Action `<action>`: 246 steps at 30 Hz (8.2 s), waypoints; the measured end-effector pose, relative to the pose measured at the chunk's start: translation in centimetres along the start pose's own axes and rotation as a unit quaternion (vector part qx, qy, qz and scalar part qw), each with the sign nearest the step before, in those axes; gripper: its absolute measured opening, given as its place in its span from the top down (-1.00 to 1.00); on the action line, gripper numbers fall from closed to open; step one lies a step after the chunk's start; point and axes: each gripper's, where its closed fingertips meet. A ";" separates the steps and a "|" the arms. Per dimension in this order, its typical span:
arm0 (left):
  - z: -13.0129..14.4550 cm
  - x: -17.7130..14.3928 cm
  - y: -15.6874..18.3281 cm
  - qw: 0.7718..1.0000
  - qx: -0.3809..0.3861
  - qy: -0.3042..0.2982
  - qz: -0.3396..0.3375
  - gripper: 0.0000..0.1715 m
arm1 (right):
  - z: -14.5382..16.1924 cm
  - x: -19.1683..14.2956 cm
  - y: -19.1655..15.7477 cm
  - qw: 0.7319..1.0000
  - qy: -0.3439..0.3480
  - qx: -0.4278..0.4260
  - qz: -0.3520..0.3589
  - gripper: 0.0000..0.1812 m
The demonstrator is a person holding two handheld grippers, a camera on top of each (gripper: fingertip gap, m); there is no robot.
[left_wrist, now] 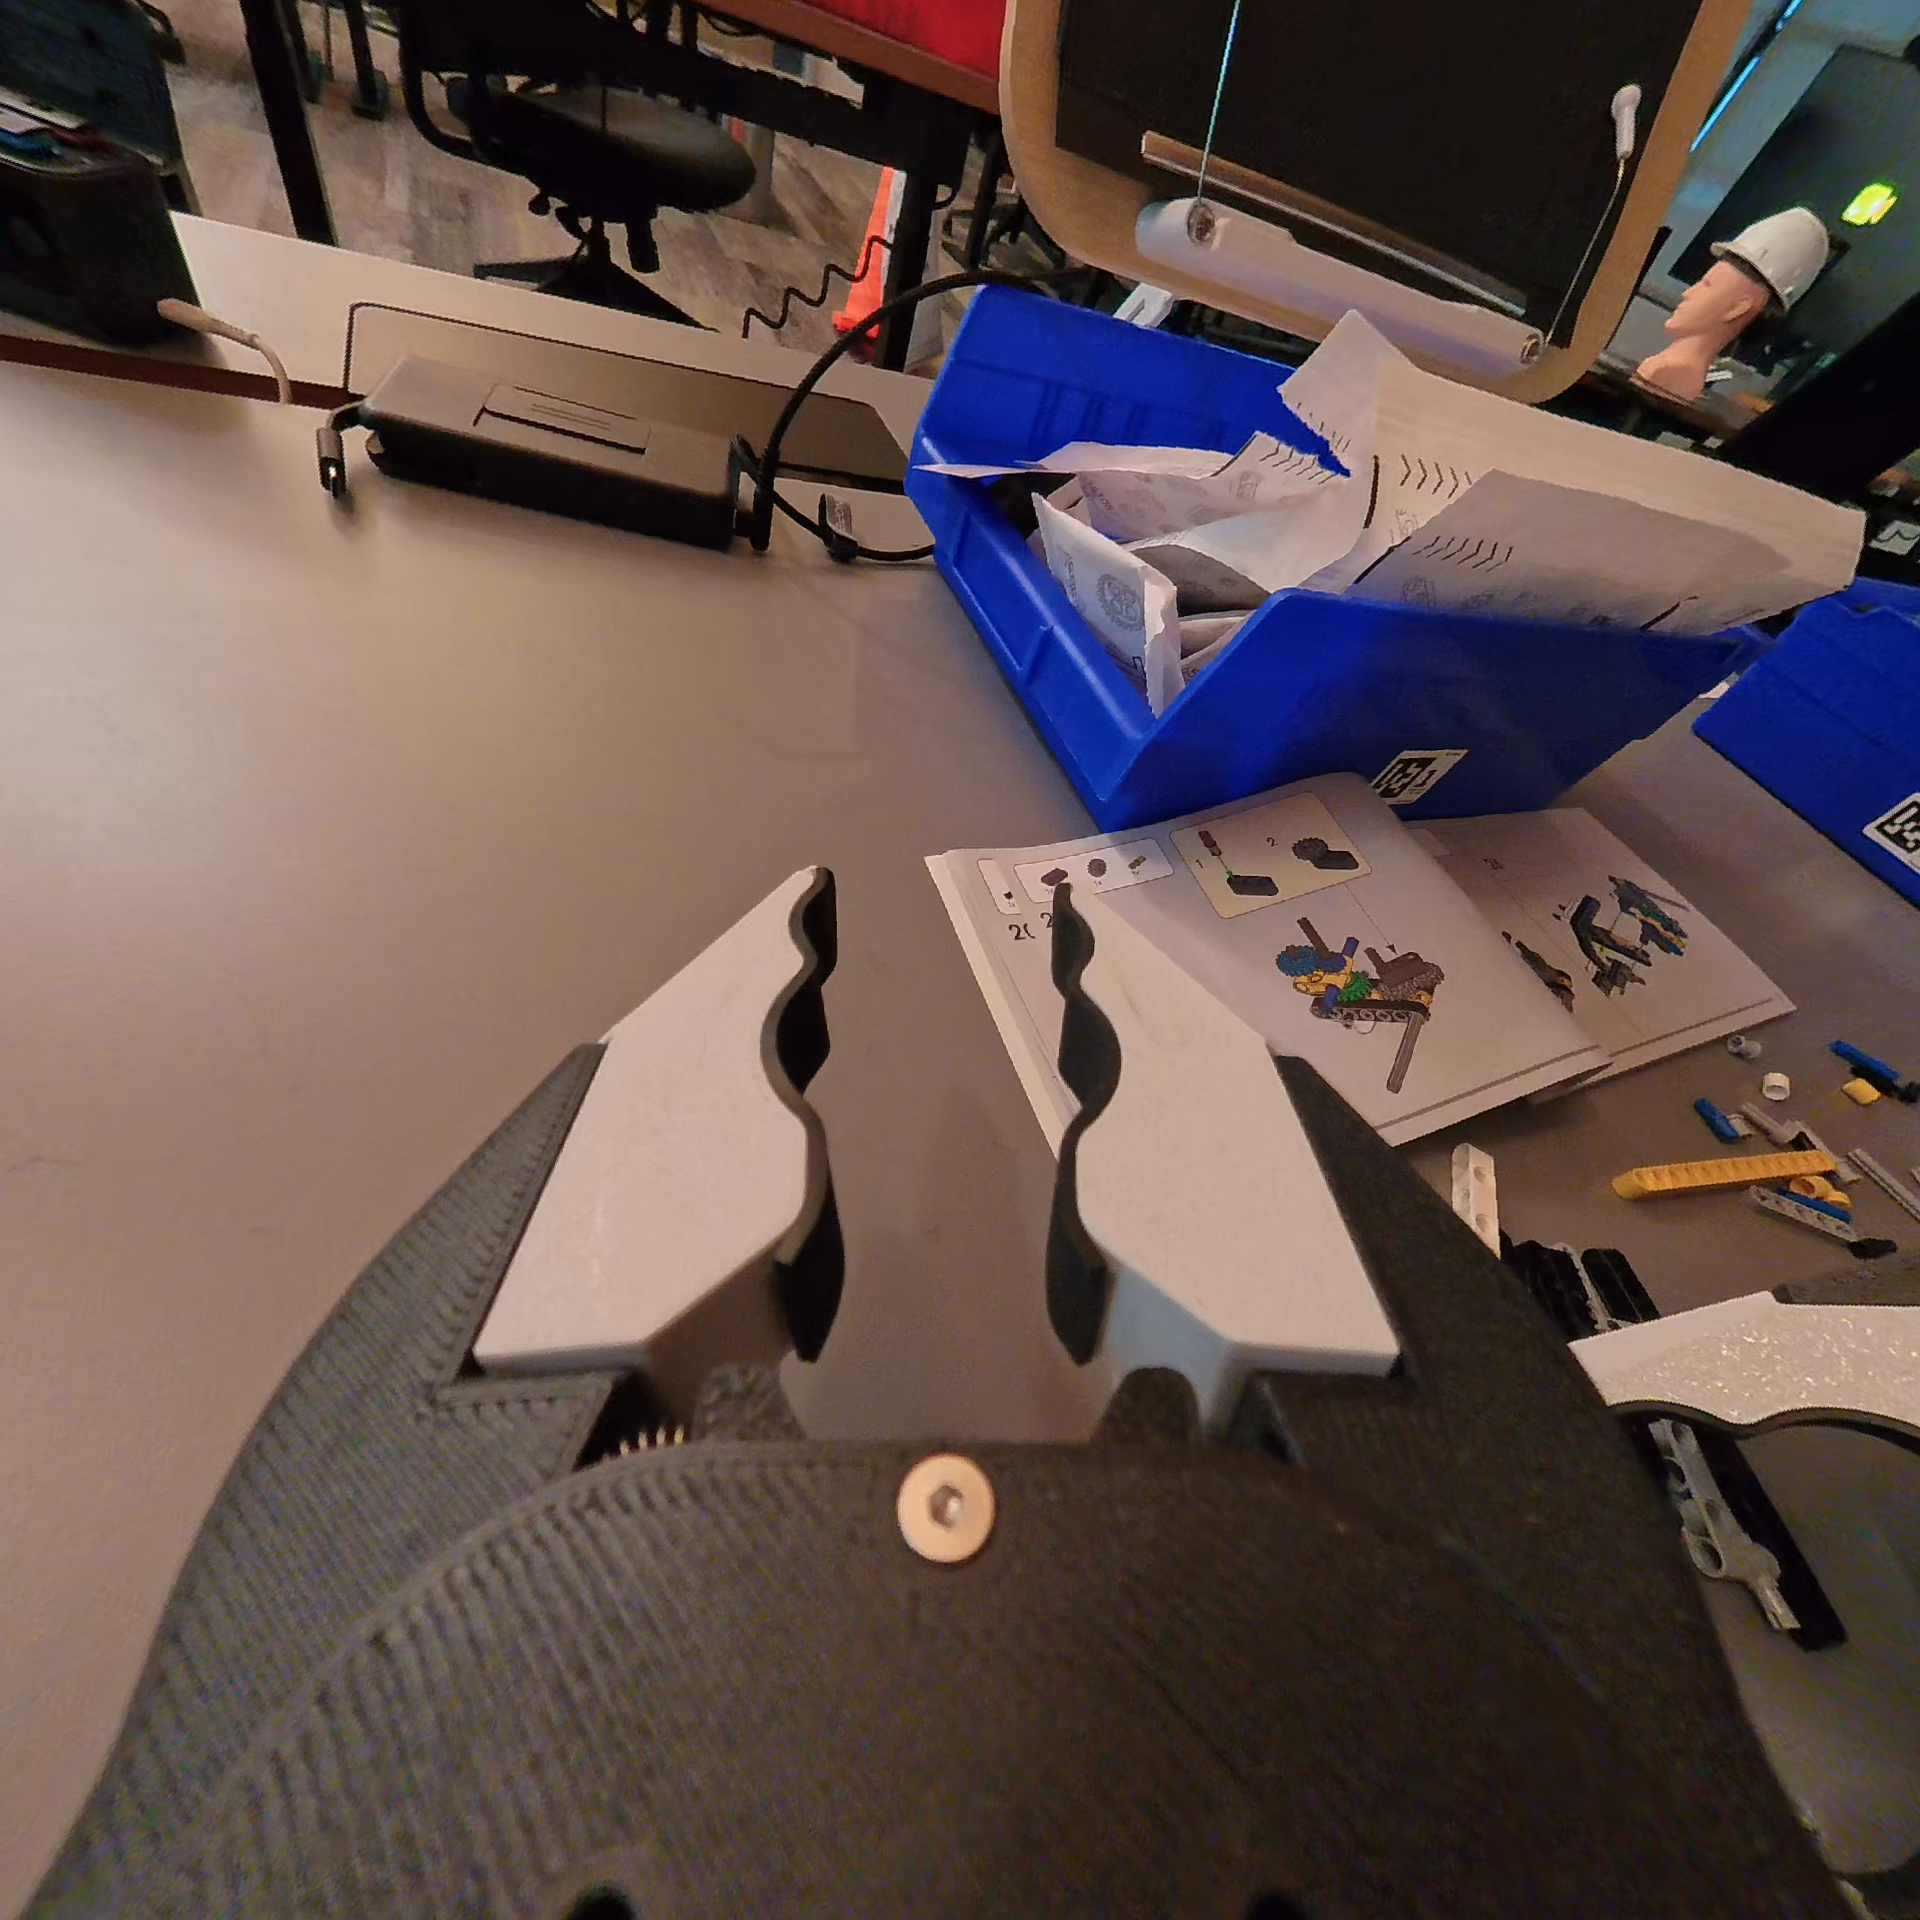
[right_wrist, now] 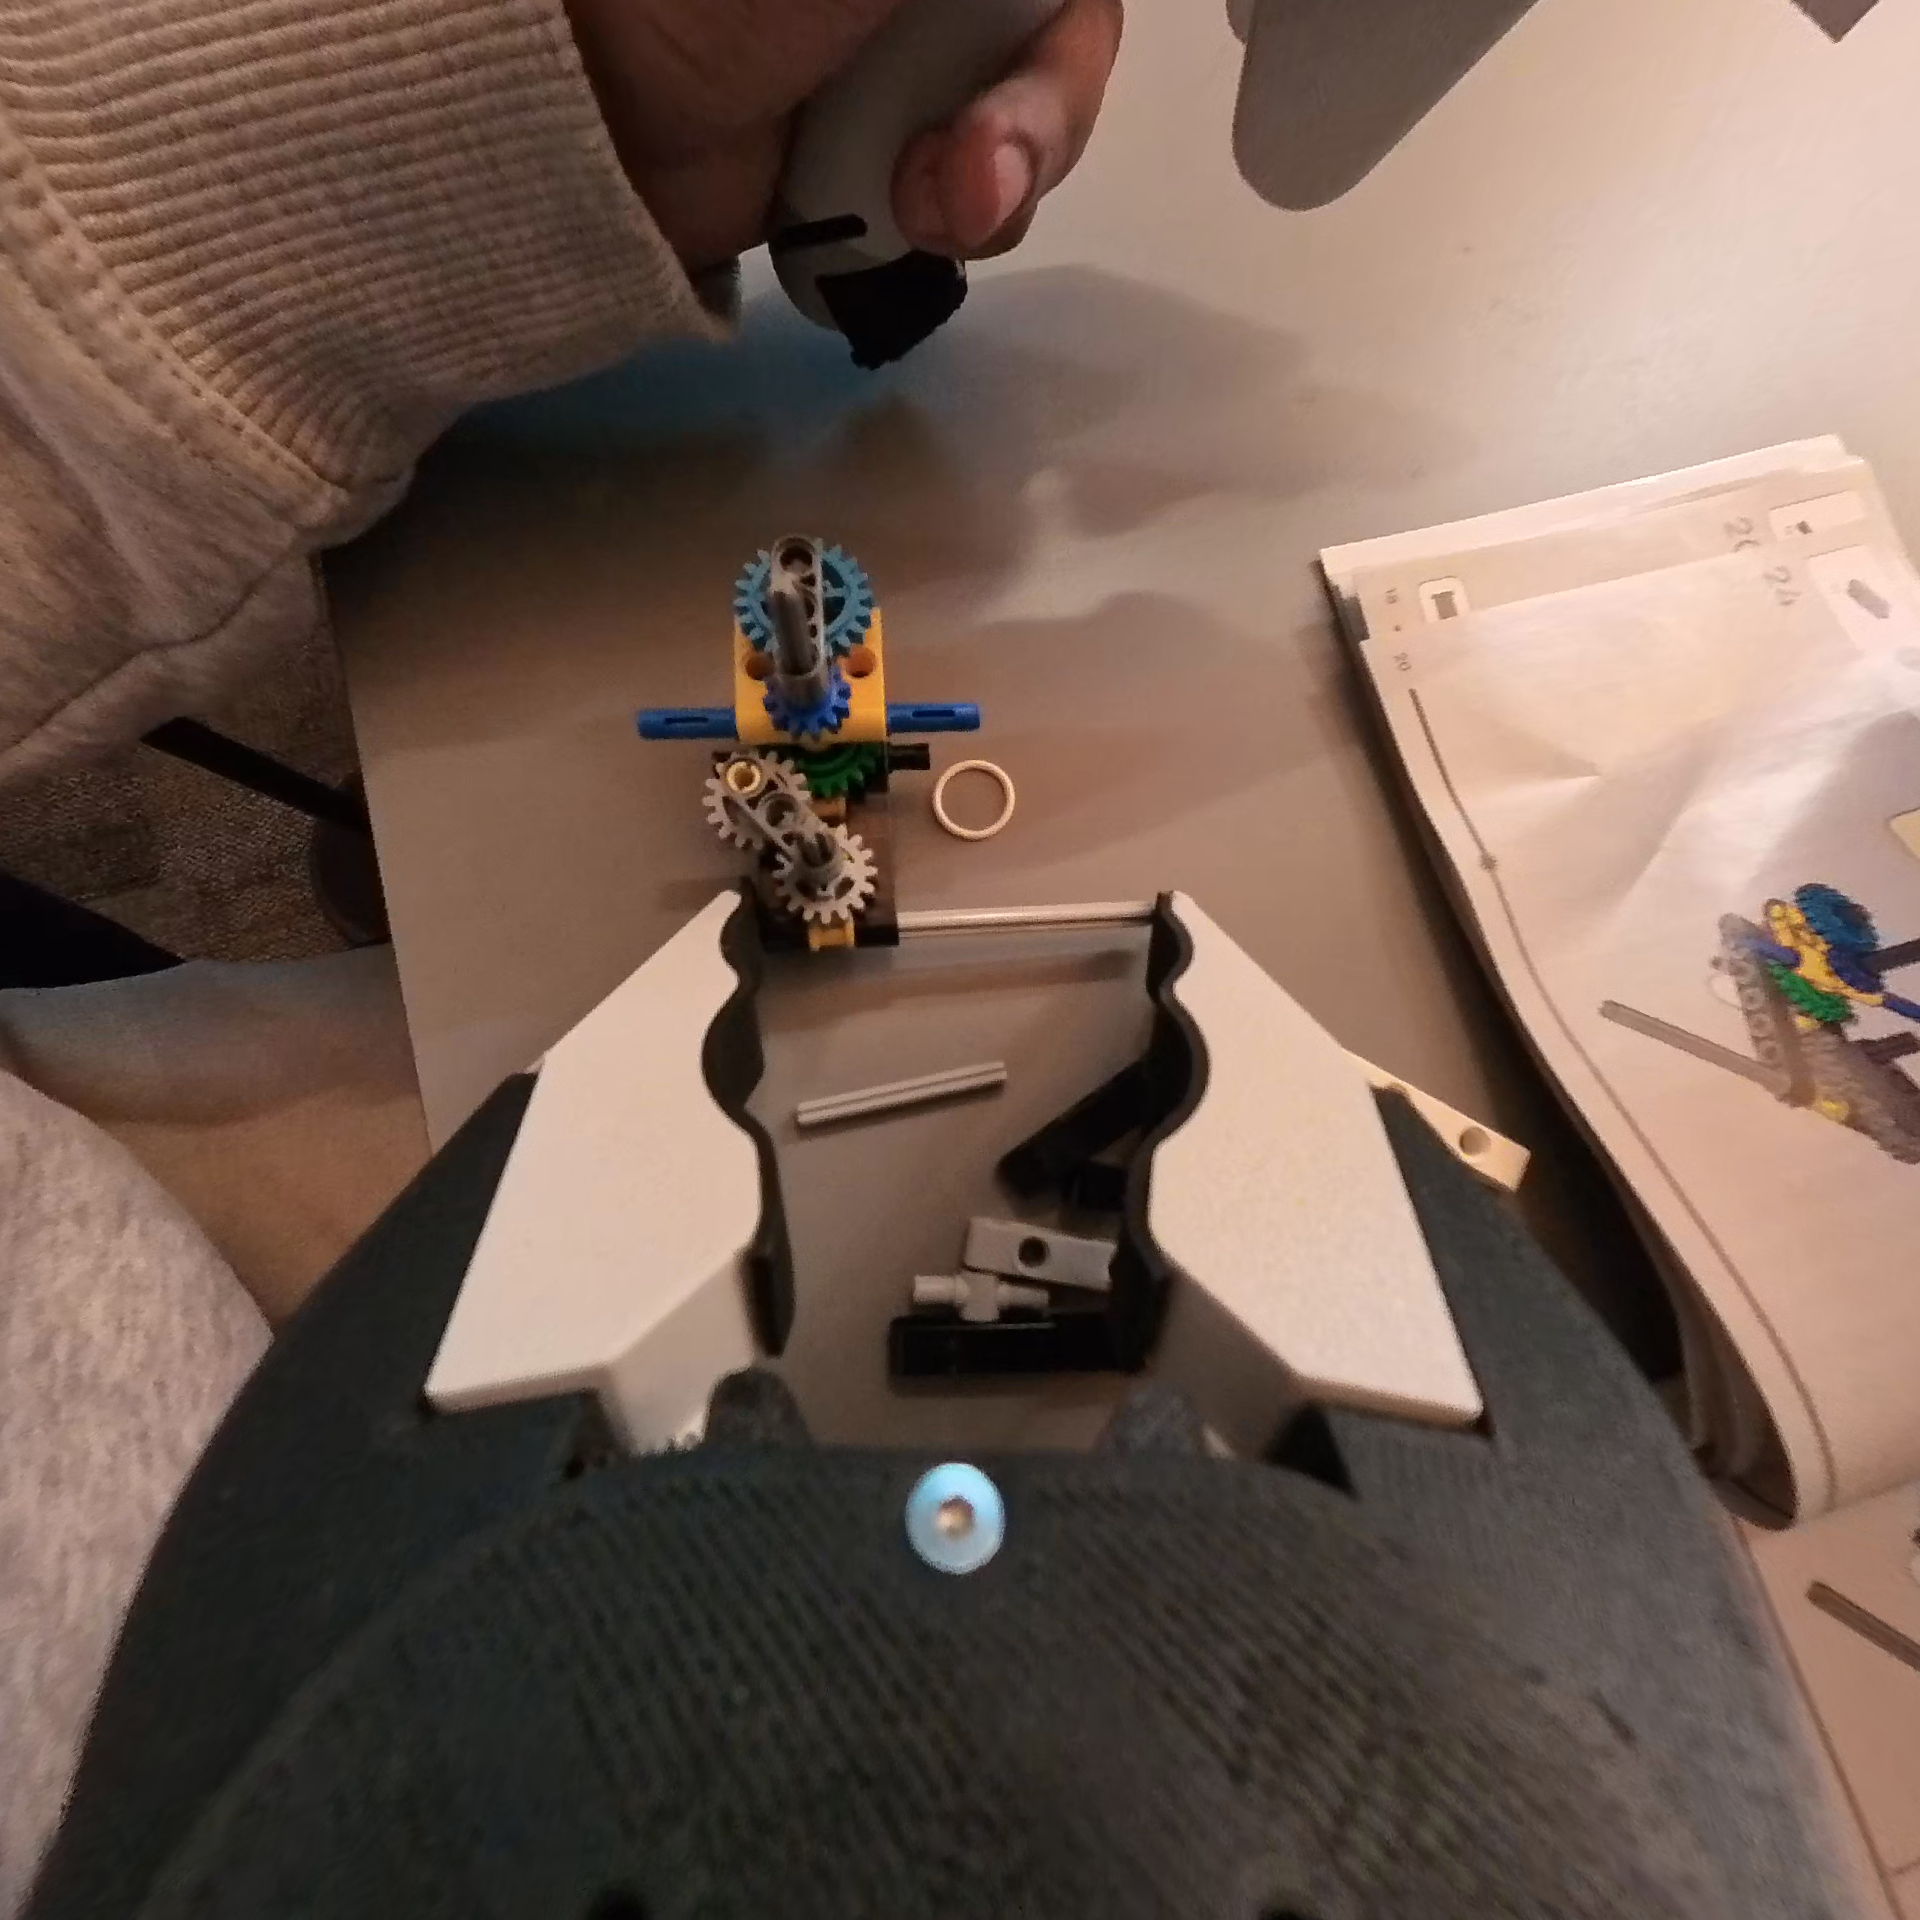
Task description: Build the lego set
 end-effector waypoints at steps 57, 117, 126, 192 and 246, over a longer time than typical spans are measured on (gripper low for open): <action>13.4 -11.4 7.1 0.862 0.335 -0.255 0.283 0.29 | -0.5 -1.3 -0.3 1.000 0.006 0.022 -0.021 0.08; 13.3 -10.8 8.2 0.845 0.362 -0.235 0.317 0.72 | 0.4 -0.7 0.2 0.995 -0.049 -0.077 -0.042 0.22; 13.2 -10.8 8.3 0.846 0.366 -0.230 0.313 0.72 | 0.4 -0.8 0.2 0.994 -0.052 -0.086 -0.035 0.23; 13.4 -10.7 8.5 0.853 0.355 -0.235 0.301 0.72 | 0.1 -2.3 -5.0 0.995 -0.010 0.004 -0.099 0.90; 13.3 -10.6 8.4 0.855 0.353 -0.235 0.297 0.72 | 0.4 -2.6 -5.6 0.996 0.009 0.021 -0.090 0.73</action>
Point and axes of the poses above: each gripper's, where its closed fingertips meet, x out along the fingers, z out of its underside, y = z × x across the jaws, and after that the axes turned 2 degrees about -z, right-handed
